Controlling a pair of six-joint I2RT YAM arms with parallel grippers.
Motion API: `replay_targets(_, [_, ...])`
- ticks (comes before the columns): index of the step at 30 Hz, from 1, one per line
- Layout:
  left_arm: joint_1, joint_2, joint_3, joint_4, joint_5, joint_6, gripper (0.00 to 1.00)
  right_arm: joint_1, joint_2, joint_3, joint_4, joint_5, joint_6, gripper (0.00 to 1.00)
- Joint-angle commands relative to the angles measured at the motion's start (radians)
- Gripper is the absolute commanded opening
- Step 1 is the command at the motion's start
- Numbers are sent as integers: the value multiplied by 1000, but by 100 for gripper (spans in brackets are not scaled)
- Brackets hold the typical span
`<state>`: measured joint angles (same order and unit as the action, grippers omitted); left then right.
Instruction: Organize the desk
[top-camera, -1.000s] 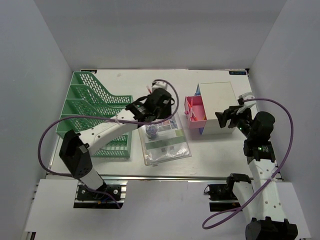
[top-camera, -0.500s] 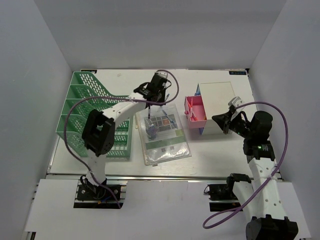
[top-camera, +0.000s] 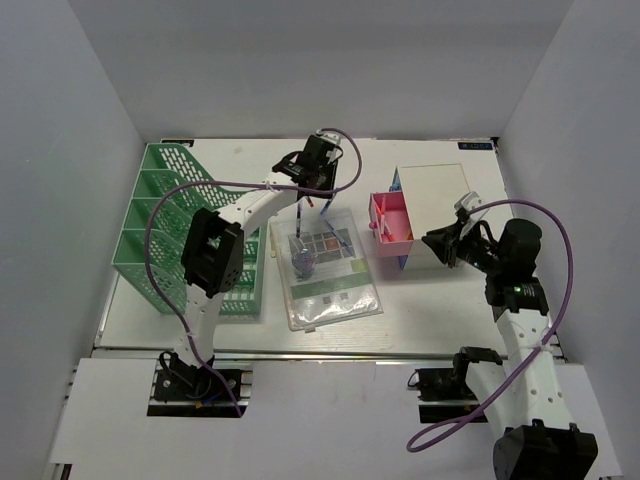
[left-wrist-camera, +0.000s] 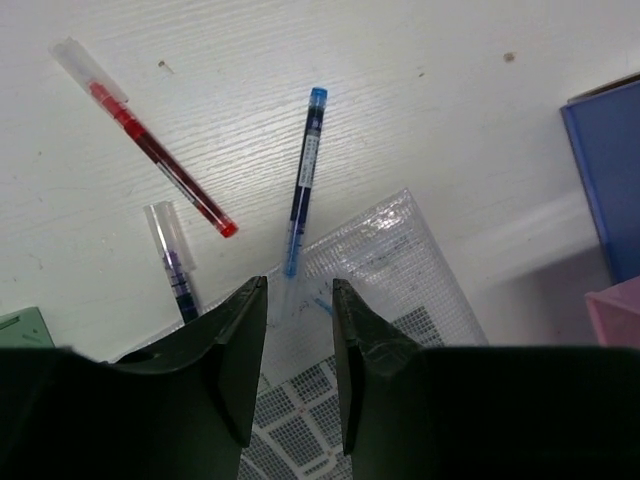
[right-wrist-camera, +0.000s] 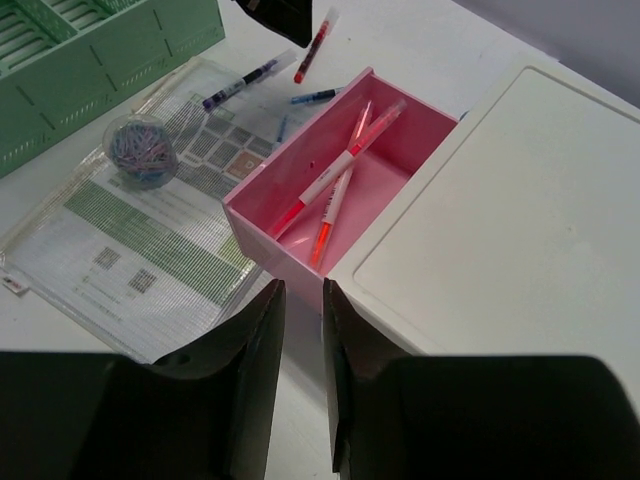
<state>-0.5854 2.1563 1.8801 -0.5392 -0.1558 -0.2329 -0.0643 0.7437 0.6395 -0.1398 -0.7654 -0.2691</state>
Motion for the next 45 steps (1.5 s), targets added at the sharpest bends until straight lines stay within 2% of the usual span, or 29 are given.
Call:
replay_targets(1, [15,-61,-35,15,42,29,44,0,6,43,-18,0,1,28])
replay_targets(9, [24,-122,-139,31,79,49,53,-2,29,58,-46,-12,-31,36])
replay_targets(14, [24,-161,-173,38,125,26,52,-2,42,61,-55,-20,-44,37])
replay_targets(18, [15,-141,-147,-27,131,-124,42,-2,43,63,-57,-15,-44,37])
replay_targets(20, [2,-135,-142,-45,113,-198,43,-3,42,63,-57,-14,-44,38])
replay_targets(21, [2,-133,-147,-57,107,-271,48,-3,42,63,-57,-9,-44,37])
replay_targets(25, [-7,-131,-168,-71,131,-426,57,-2,34,65,-57,-5,-41,38])
replay_targets(29, [-7,-162,-216,2,154,-531,61,1,31,63,-57,-5,-41,38])
replay_targets(32, [-16,-156,-196,8,154,-591,63,0,28,65,-57,-3,-41,38])
replay_targets(38, [-16,-70,-89,-128,150,-698,63,3,20,65,-57,5,-41,38])
replay_targets(45, [-47,20,65,-310,35,-813,63,6,17,66,-55,12,-41,38])
